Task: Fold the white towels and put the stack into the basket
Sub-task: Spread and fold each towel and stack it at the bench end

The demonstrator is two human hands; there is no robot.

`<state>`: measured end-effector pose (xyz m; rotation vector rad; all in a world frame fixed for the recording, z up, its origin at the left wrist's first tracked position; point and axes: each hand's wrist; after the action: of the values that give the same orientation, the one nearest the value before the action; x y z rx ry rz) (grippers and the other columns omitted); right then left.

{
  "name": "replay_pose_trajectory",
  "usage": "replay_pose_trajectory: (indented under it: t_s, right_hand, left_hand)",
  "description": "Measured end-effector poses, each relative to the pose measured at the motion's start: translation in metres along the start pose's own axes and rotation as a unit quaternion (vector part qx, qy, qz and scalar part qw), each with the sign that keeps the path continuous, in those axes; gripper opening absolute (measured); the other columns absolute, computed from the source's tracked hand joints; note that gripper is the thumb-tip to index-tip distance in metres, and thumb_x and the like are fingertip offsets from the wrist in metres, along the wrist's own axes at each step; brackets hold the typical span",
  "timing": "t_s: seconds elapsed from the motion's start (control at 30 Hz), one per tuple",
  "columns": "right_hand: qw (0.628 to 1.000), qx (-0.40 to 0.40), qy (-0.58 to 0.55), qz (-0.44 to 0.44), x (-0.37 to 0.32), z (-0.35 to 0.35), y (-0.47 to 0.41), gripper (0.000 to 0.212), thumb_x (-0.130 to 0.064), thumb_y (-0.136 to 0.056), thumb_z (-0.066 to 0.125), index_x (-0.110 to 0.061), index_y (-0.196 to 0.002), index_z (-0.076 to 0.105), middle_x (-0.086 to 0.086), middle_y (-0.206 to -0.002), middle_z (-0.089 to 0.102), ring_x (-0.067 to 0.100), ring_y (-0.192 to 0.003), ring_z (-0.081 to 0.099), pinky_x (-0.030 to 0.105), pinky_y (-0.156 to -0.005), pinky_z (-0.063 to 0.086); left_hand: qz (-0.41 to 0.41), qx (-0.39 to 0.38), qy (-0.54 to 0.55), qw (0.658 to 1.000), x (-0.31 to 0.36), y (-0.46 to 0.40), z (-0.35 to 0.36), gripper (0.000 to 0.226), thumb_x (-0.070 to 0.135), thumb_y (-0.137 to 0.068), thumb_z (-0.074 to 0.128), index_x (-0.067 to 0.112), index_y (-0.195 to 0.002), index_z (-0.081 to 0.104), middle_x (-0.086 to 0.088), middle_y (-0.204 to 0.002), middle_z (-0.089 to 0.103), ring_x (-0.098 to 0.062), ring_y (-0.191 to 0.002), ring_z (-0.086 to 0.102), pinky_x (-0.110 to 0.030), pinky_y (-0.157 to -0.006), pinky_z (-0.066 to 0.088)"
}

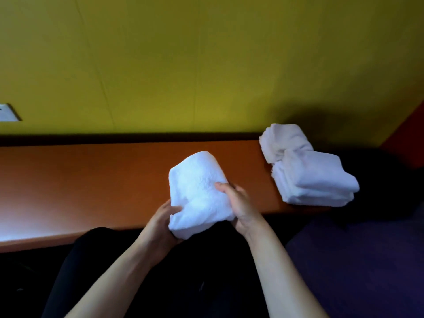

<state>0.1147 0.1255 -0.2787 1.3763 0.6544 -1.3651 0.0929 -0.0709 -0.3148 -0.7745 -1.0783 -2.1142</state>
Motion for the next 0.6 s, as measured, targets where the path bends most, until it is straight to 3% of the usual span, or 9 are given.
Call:
replay_pose_trajectory:
  t_s: [0.07,0.13,0.2,0.23,0.3,0.37,0.47,0.53,0.6]
  right_hand:
    - [1.0,0.019,-0.008,-0.006,-0.009,-0.02,0.004,0.022,-0.018,-0.085,0.07,-0.008,-0.106,0.072,0.01,-0.103,0.076,0.028,-0.099,0.072,0.043,-0.09,0.056]
    - [0.999,0.034,-0.005,-0.017,-0.018,-0.036,0.009,0.022,-0.019,-0.084,0.071,-0.01,-0.104,0.073,0.008,-0.103,0.077,0.026,-0.099,0.072,0.039,-0.087,0.057]
    - [0.998,0.051,0.011,-0.03,-0.028,-0.054,0.011,0.024,-0.023,-0.078,0.073,-0.011,-0.099,0.074,0.007,-0.1,0.077,0.025,-0.098,0.071,0.036,-0.083,0.055]
    - [0.997,0.061,0.03,-0.038,-0.033,-0.063,0.012,0.029,-0.027,-0.073,0.074,-0.011,-0.097,0.074,0.008,-0.099,0.077,0.028,-0.098,0.071,0.039,-0.084,0.054]
    - [0.992,0.078,0.075,-0.059,-0.044,-0.084,0.011,0.042,-0.034,-0.063,0.072,-0.005,-0.093,0.069,0.013,-0.095,0.073,0.035,-0.099,0.068,0.043,-0.083,0.051]
    - [0.988,0.09,0.108,-0.064,-0.054,-0.105,0.005,0.045,-0.036,-0.061,0.07,-0.001,-0.09,0.063,0.011,-0.089,0.068,0.032,-0.094,0.067,0.04,-0.078,0.047]
    - [0.982,0.112,0.135,-0.071,-0.073,-0.131,-0.011,0.044,-0.044,-0.064,0.073,-0.014,-0.095,0.069,0.001,-0.096,0.075,0.02,-0.099,0.069,0.039,-0.087,0.052]
    - [0.977,0.122,0.156,-0.082,-0.086,-0.148,-0.032,0.046,-0.053,-0.069,0.076,-0.022,-0.101,0.069,-0.002,-0.1,0.075,0.016,-0.098,0.07,0.037,-0.089,0.055]
    - [0.974,0.13,0.161,-0.089,-0.1,-0.167,-0.062,0.033,-0.044,-0.08,0.075,-0.025,-0.105,0.066,-0.004,-0.098,0.075,0.011,-0.092,0.07,0.031,-0.082,0.055]
  left_hand:
    - [0.003,0.008,-0.018,1.0,0.004,-0.002,0.018,0.066,0.024,-0.071,0.074,0.011,-0.134,0.058,-0.024,-0.123,0.067,-0.038,-0.094,0.069,-0.037,-0.065,0.056]
    - [-0.04,-0.015,-0.035,0.998,0.01,0.003,0.04,0.033,0.019,-0.082,0.065,0.002,-0.109,0.072,-0.025,-0.104,0.072,-0.034,-0.075,0.07,-0.032,-0.06,0.057]
    - [-0.105,-0.053,-0.037,0.992,0.017,0.004,0.059,0.029,0.02,-0.088,0.058,-0.002,-0.087,0.077,-0.024,-0.088,0.073,-0.032,-0.063,0.07,-0.031,-0.06,0.058]
    - [-0.132,-0.058,-0.041,0.989,0.019,0.0,0.067,0.03,0.02,-0.087,0.06,-0.004,-0.088,0.077,-0.025,-0.091,0.073,-0.033,-0.069,0.071,-0.035,-0.068,0.06]
    - [-0.158,-0.053,-0.047,0.985,0.025,-0.011,0.078,0.042,0.018,-0.079,0.07,-0.009,-0.111,0.07,-0.029,-0.113,0.069,-0.04,-0.097,0.069,-0.047,-0.095,0.054]
    - [-0.16,-0.049,-0.058,0.984,0.029,-0.026,0.094,0.068,0.011,-0.068,0.078,-0.002,-0.132,0.058,-0.028,-0.127,0.064,-0.043,-0.115,0.063,-0.052,-0.098,0.052]
    - [-0.024,0.001,-0.107,0.994,0.03,-0.053,0.125,0.064,-0.003,-0.07,0.076,0.011,-0.129,0.056,-0.02,-0.122,0.068,-0.037,-0.094,0.074,-0.04,-0.065,0.061]
    - [0.056,0.033,-0.141,0.988,0.034,-0.074,0.152,0.049,-0.006,-0.076,0.074,0.01,-0.12,0.06,-0.018,-0.111,0.073,-0.03,-0.085,0.076,-0.034,-0.062,0.059]
    - [0.129,0.05,-0.164,0.977,0.04,-0.105,0.176,0.048,-0.001,-0.068,0.08,0.011,-0.111,0.065,-0.017,-0.102,0.076,-0.025,-0.08,0.076,-0.032,-0.066,0.057]
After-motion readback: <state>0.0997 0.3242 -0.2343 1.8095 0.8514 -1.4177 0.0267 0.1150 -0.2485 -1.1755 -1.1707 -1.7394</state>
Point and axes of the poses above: each hand's wrist, its own y-axis away from the middle knuckle, its own z-axis out of the palm, x = y × z
